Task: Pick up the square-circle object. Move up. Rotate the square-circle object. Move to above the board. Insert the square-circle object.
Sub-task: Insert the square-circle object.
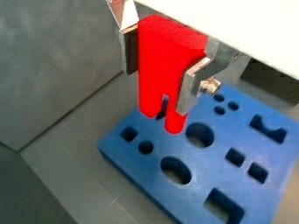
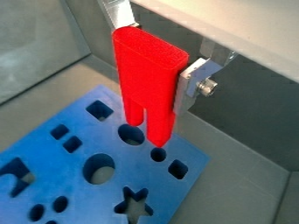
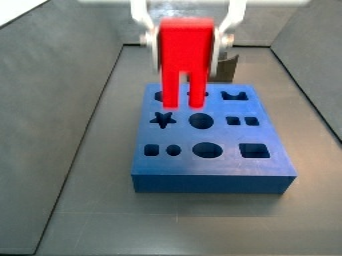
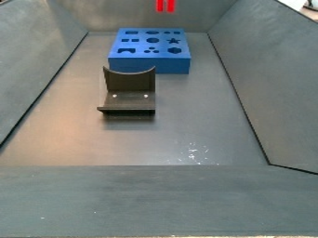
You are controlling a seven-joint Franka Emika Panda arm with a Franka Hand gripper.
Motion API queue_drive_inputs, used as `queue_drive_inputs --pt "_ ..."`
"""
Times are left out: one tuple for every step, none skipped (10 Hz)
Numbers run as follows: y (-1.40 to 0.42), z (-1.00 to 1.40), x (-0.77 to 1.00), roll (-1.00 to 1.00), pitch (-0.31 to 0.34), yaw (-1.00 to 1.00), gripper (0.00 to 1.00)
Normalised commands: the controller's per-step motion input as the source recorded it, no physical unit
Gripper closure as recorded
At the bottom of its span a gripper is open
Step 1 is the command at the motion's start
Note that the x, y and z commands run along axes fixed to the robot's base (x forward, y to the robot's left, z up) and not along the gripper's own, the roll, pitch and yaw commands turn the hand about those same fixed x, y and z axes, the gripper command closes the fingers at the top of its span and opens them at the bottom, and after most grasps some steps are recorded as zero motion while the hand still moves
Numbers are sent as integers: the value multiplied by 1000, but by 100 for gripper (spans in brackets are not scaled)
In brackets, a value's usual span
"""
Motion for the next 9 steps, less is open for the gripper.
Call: queue_drive_inputs --pt "-169 -360 0 34 -44 129 100" --pt "-77 -171 0 0 -37 40 100" --pt "-63 -183 0 -3 -33 34 100" --pt "-80 -206 0 0 -31 37 100" --pt "-114 -297 0 0 -40 46 100" --pt "-117 -403 -31 23 -60 60 100" --pt "-63 -363 -26 0 -54 57 100" --pt "0 -291 0 0 -40 57 100" --pt "0 -240 0 -7 -27 51 100"
